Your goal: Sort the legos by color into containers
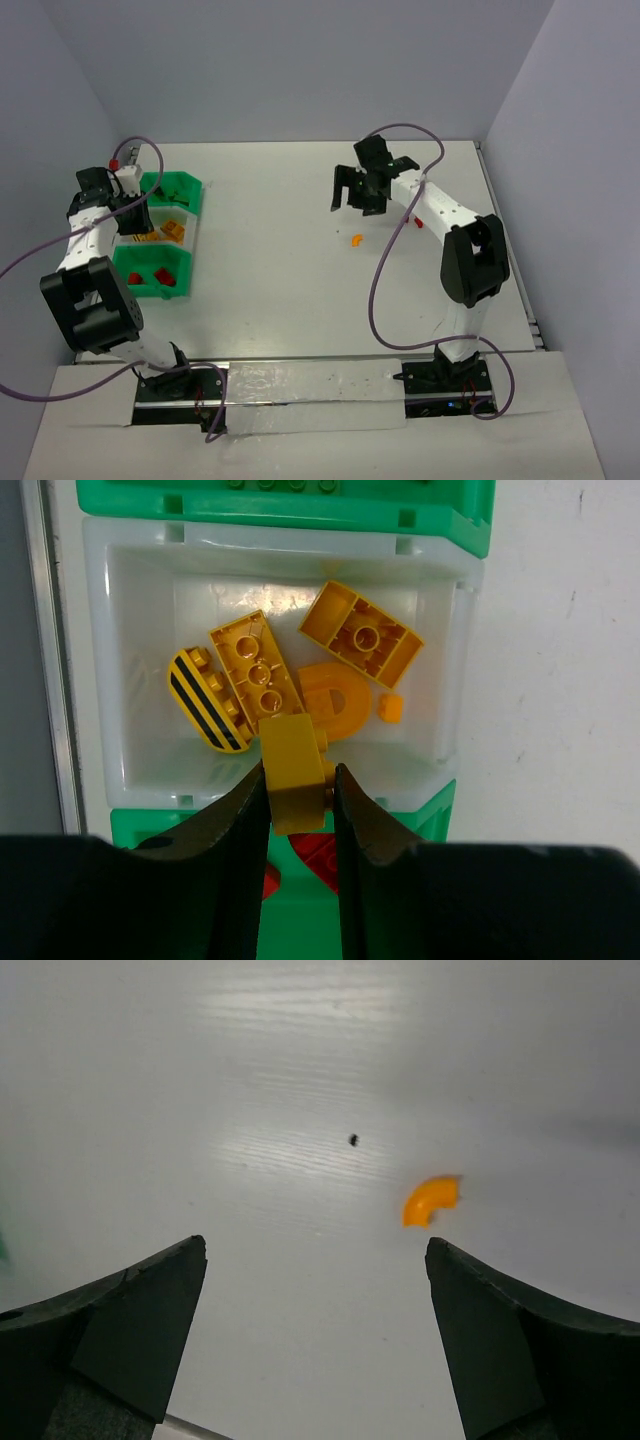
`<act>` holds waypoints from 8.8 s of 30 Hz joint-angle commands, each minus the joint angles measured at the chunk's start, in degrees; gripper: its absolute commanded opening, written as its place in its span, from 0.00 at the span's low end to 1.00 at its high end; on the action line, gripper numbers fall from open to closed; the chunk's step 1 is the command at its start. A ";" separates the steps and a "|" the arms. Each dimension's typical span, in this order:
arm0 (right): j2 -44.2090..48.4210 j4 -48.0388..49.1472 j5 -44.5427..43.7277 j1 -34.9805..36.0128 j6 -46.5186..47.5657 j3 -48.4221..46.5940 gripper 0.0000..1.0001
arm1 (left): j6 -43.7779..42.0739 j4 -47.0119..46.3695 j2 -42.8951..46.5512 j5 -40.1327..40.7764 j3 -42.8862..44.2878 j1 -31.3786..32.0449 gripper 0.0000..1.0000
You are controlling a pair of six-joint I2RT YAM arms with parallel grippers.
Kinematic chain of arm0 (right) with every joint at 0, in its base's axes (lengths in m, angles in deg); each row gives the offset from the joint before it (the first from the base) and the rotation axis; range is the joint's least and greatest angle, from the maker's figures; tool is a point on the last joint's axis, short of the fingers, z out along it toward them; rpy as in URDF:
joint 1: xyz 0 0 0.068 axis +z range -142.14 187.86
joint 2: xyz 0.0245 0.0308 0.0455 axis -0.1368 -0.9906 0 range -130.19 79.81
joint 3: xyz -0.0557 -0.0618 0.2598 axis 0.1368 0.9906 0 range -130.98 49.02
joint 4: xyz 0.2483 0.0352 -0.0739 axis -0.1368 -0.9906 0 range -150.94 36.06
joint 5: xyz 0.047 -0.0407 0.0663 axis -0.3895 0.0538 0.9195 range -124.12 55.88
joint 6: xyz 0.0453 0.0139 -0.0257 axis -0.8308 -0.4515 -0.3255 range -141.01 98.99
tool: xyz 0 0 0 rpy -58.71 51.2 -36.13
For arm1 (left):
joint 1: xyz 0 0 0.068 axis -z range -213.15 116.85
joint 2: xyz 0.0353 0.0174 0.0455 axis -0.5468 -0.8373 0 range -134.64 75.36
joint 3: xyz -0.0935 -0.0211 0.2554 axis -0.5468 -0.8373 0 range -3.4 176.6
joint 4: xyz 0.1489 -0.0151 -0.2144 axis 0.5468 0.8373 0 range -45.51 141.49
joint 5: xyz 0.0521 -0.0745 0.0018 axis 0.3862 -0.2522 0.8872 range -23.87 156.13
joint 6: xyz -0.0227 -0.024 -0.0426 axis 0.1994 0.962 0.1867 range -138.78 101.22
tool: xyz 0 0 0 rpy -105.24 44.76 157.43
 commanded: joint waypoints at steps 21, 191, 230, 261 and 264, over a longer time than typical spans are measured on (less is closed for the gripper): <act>-6.90 -6.60 -12.66 0.45 3.38 1.16 0.79 | 0.55 -1.85 -1.82 -0.24 7.99 -0.27 0.62; 13.06 5.25 15.49 7.58 27.67 6.70 1.00 | -0.86 6.27 5.65 -0.08 7.39 4.83 0.00; 4.18 -0.71 -5.77 -21.94 32.13 7.32 0.72 | 0.16 0.19 3.74 -7.43 8.72 9.31 0.56; -8.91 -1.54 -5.42 -25.92 34.88 2.58 0.53 | 4.73 -0.27 4.66 -8.90 10.10 13.70 0.56; -8.45 -1.66 -4.92 -25.92 34.97 2.82 0.53 | 4.87 -0.17 4.44 -8.96 10.28 13.61 0.56</act>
